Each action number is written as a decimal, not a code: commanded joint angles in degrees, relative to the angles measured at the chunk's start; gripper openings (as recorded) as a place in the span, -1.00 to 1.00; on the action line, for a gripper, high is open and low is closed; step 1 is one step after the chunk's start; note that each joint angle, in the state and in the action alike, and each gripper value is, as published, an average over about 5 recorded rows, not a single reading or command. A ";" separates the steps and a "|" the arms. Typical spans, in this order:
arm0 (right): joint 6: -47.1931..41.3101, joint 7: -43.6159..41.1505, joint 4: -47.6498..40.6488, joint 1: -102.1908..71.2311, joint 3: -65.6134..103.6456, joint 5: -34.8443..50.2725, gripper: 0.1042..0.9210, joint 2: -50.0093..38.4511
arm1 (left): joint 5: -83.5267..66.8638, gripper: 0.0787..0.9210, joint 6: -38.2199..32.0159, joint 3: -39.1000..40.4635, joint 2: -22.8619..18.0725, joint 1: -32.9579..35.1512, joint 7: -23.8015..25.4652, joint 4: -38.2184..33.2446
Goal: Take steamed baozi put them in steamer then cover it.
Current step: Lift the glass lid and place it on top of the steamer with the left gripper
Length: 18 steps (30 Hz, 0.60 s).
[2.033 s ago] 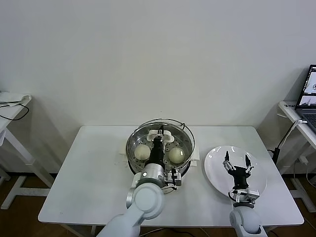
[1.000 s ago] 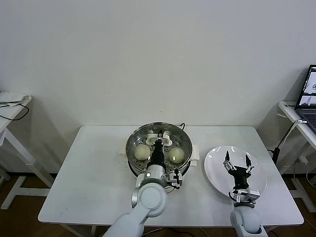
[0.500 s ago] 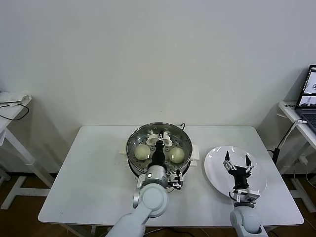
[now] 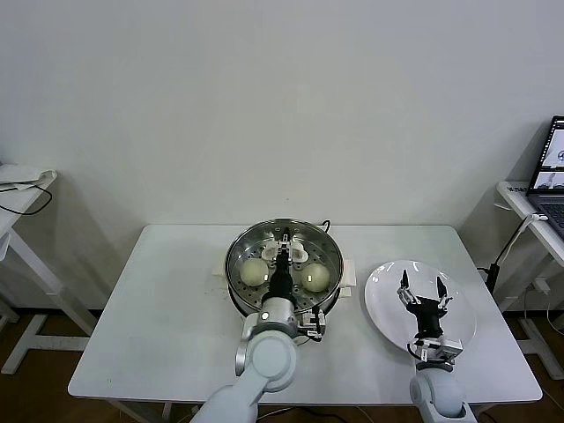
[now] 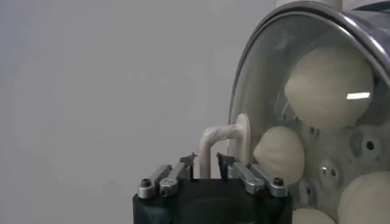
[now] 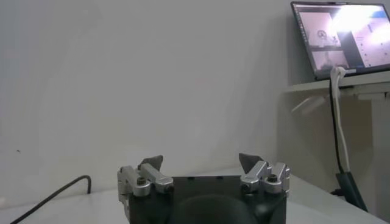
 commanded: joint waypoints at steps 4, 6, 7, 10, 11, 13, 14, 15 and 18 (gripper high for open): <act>-0.08 0.09 0.44 0.22 -0.06 -0.01 0.76 0.01 | -3.10 0.21 0.62 0.26 3.77 2.68 0.84 -7.94; -0.09 0.11 0.58 0.31 -0.08 -0.03 0.76 -0.07 | -3.98 0.24 0.61 0.11 4.86 3.52 0.82 -9.83; -0.09 0.08 0.66 0.34 -0.09 -0.06 0.76 -0.13 | -4.61 0.24 0.61 -0.03 5.51 3.97 0.80 -10.90; -0.07 -0.12 0.89 0.38 -0.11 -0.29 0.76 -0.32 | -6.16 0.31 0.42 -0.65 7.16 5.33 0.60 -14.19; -0.10 -0.20 0.98 0.38 -0.12 -0.38 0.76 -0.41 | -6.95 0.36 0.42 -1.03 7.74 5.84 0.54 -15.39; -0.27 -0.23 1.01 0.45 -0.11 -0.70 0.76 -0.63 | -8.72 0.49 0.59 -1.87 8.94 6.83 0.55 -17.90; -0.42 -0.18 0.99 0.52 -0.09 -0.91 0.76 -0.76 | -9.86 0.55 0.71 -2.31 9.66 7.30 0.65 -19.11; -0.60 -0.02 0.93 0.63 -0.05 -1.13 0.76 -0.87 | -11.13 0.62 0.83 -2.69 10.37 7.66 0.73 -20.15; -1.82 0.62 0.97 0.96 -0.08 -1.81 0.76 -1.30 | -17.12 0.74 1.14 -4.36 12.88 8.76 -0.11 -23.13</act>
